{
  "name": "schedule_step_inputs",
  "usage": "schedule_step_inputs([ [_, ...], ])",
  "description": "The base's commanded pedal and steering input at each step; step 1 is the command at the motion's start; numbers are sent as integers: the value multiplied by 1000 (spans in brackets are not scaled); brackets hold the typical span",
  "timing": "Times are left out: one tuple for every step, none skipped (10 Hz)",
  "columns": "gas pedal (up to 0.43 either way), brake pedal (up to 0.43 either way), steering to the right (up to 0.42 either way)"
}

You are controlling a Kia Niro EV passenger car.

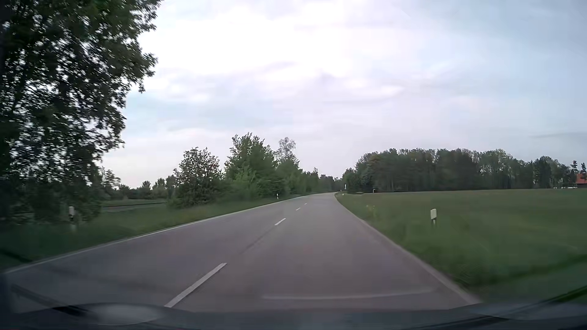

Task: Follow the waypoints while adhering to traffic rules and regulations

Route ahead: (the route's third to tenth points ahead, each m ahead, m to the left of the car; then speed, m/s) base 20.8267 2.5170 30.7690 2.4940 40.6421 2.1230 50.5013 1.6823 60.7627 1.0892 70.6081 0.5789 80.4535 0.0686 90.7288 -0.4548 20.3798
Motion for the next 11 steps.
schedule_step_inputs([
  [228, 0, 8],
  [260, 0, 7],
  [268, 0, 7],
  [268, 0, 6],
  [268, 0, 6],
  [268, 0, 6],
  [268, 0, 6],
  [268, 0, 5],
  [260, 0, 5],
  [260, 0, 5],
  [248, 0, 5],
])
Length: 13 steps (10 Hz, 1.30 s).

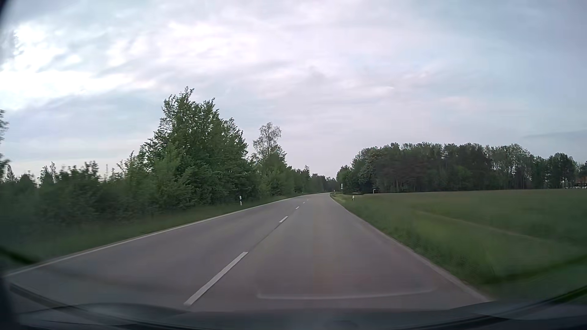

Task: Follow the waypoints while adhering to traffic rules and regulations

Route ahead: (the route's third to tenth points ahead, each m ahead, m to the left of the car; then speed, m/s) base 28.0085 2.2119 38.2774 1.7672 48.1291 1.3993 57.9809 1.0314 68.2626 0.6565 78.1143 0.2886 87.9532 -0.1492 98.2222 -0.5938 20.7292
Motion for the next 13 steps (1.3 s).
schedule_step_inputs([
  [248, 0, 4],
  [240, 0, 4],
  [220, 0, 4],
  [220, 0, 4],
  [197, 0, 4],
  [197, 0, 4],
  [197, 0, 4],
  [197, 0, 3],
  [197, 0, 4],
  [209, 0, 3],
  [220, 0, 4],
  [220, 0, 3],
  [220, 0, 3],
])
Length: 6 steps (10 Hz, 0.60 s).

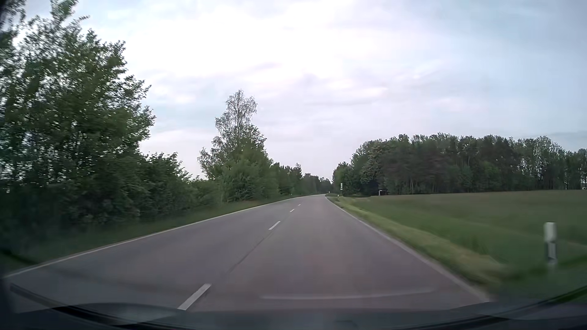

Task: Follow the waypoints while adhering to traffic rules and regulations

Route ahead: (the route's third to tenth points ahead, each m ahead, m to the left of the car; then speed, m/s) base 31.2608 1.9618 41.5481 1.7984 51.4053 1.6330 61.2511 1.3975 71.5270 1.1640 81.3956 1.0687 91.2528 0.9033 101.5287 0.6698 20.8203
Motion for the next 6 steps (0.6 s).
schedule_step_inputs([
  [228, 0, 3],
  [228, 0, 3],
  [228, 0, 3],
  [228, 0, 3],
  [228, 0, 3],
  [220, 0, 3],
])
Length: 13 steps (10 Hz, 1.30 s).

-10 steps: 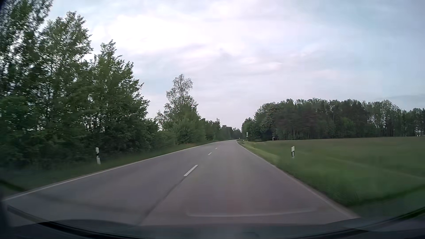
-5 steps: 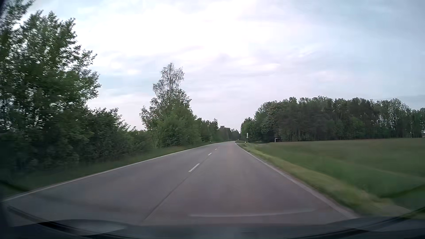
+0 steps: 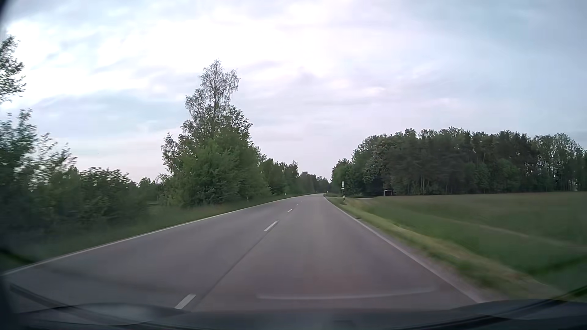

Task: Follow the waypoints while adhering to traffic rules and regulations

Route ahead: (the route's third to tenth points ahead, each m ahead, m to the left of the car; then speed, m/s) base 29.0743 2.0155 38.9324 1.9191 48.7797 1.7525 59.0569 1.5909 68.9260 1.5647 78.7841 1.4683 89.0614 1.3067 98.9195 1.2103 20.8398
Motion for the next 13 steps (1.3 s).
schedule_step_inputs([
  [220, 0, 3],
  [220, 0, 3],
  [220, 0, 3],
  [220, 0, 3],
  [228, 0, 3],
  [228, 0, 3],
  [228, 0, 3],
  [228, 0, 3],
  [228, 0, 3],
  [228, 0, 2],
  [228, 0, 3],
  [228, 0, 3],
  [228, 0, 3],
])
